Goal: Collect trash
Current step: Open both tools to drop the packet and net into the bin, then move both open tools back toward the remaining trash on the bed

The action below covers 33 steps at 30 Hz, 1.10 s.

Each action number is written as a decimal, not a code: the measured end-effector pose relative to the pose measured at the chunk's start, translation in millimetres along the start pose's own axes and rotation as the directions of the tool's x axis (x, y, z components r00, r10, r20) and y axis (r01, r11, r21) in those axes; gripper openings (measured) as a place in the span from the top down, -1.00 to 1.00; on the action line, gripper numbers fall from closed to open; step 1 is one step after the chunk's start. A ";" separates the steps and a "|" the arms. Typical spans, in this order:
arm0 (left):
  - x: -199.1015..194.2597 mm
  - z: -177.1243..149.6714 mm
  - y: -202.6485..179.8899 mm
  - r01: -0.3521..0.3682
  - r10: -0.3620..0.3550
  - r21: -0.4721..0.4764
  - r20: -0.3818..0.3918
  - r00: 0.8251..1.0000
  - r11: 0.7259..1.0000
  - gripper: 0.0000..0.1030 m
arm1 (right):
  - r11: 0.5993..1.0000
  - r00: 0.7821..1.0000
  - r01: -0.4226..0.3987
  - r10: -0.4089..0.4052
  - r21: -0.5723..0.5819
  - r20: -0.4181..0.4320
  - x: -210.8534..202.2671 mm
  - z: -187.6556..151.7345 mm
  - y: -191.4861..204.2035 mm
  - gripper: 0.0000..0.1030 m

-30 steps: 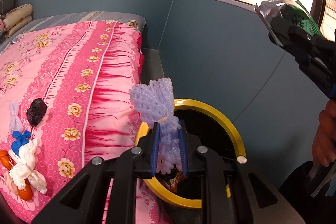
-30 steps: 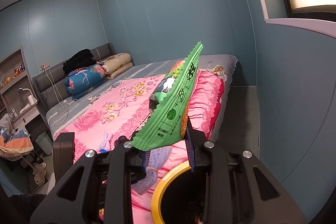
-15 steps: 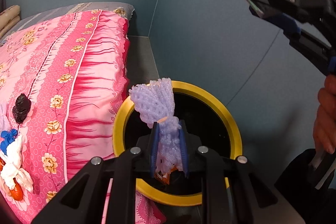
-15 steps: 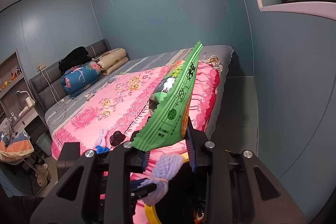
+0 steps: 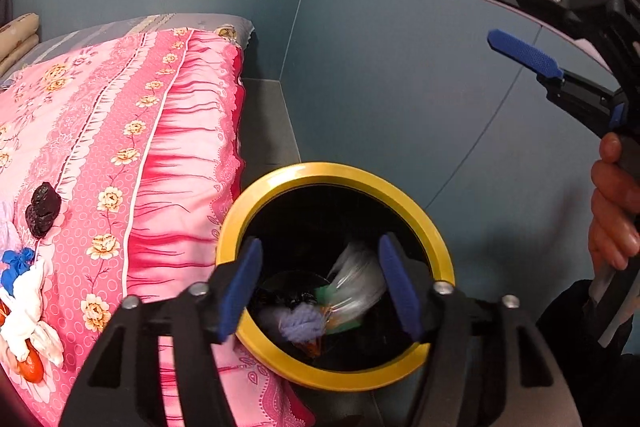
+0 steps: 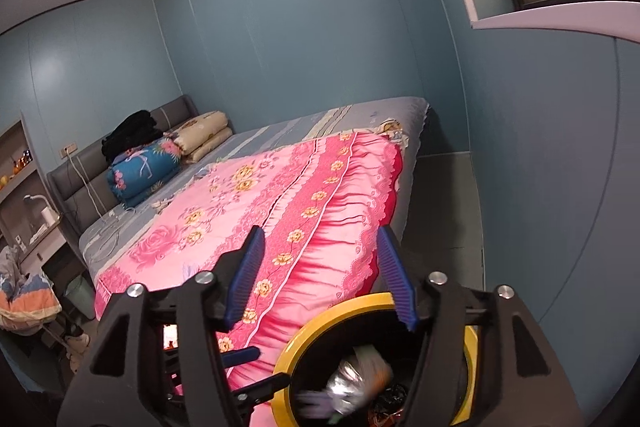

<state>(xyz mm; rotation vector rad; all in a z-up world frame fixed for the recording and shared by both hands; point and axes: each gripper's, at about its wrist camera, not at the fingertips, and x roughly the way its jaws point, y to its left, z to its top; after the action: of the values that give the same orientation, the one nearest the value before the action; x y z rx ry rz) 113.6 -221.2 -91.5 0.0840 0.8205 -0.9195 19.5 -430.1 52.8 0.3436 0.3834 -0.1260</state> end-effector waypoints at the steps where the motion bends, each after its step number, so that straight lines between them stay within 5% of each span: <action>1: -2.2 -0.1 0.9 -0.004 0.004 0.001 0.005 1.000 1.000 -0.26 | 1.000 1.000 0.003 -0.003 0.003 0.006 -1.3 0.0 -0.8 -0.13; 7: -13.1 -0.6 11.4 -0.042 0.042 -0.013 0.027 0.999 0.999 -0.54 | 0.999 0.998 -0.032 0.032 0.012 0.046 -6.2 -0.4 -5.2 -0.27; 15: -36.8 0.2 45.9 -0.130 0.135 -0.074 0.065 0.989 0.989 -0.66 | 0.995 0.991 -0.103 0.103 -0.007 0.086 -10.2 0.4 2.8 -0.46; 25: -77.9 -5.8 105.5 -0.260 0.280 -0.169 0.105 0.954 0.951 -0.73 | 0.976 0.975 -0.210 0.214 -0.061 0.064 1.0 0.9 34.5 -0.77; 33: -113.3 -14.5 155.3 -0.349 0.385 -0.244 0.122 0.915 0.905 -0.74 | 0.941 0.947 -0.310 0.318 -0.140 0.038 15.6 -9.1 79.4 -0.83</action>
<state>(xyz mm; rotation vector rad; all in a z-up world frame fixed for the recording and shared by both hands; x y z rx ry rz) 181.1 -42.2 -68.3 -0.0291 0.7118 -0.4674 45.3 -353.6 63.0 0.2653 0.2713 0.2012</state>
